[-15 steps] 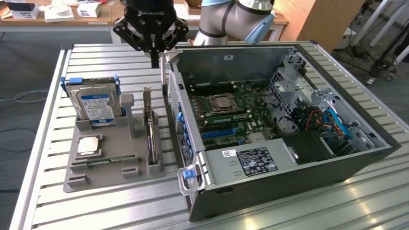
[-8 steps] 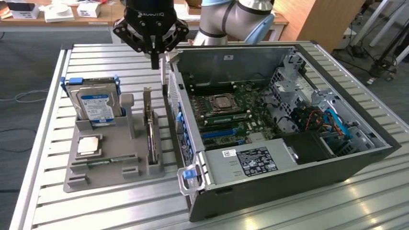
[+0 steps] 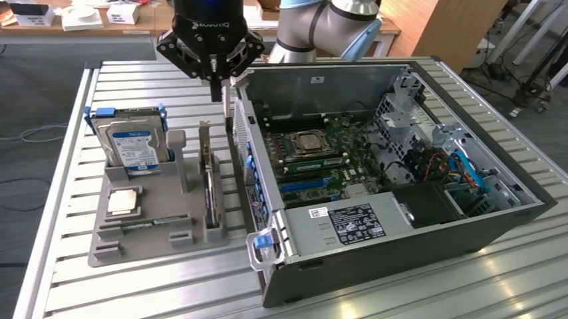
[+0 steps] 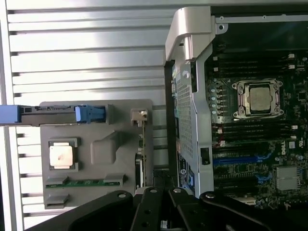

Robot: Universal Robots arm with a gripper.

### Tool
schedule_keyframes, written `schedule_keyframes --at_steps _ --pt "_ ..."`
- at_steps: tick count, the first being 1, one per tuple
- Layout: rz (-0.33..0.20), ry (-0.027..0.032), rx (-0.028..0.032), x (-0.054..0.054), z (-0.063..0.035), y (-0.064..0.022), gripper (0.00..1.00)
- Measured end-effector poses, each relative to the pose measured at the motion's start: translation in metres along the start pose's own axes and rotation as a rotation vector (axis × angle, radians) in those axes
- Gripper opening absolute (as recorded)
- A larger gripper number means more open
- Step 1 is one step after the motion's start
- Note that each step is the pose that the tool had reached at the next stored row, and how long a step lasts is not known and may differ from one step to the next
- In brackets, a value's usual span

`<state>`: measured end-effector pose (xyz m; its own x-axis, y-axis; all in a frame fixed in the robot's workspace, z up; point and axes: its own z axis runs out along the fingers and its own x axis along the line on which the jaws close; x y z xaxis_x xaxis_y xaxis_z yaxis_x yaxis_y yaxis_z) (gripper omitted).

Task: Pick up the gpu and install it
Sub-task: 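Reach for the gpu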

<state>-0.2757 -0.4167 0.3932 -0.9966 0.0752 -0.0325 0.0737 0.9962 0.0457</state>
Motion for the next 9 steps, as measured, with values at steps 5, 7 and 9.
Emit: schedule_keyframes --at_steps 5,7,9 --pt "0.0 0.0 -0.0001 -0.001 -0.0004 -0.0103 0.11" --pt "0.0 0.0 -0.0001 -0.001 -0.0006 -0.0148 0.11" --pt "0.0 0.0 0.0 -0.001 -0.0008 -0.0189 0.11"
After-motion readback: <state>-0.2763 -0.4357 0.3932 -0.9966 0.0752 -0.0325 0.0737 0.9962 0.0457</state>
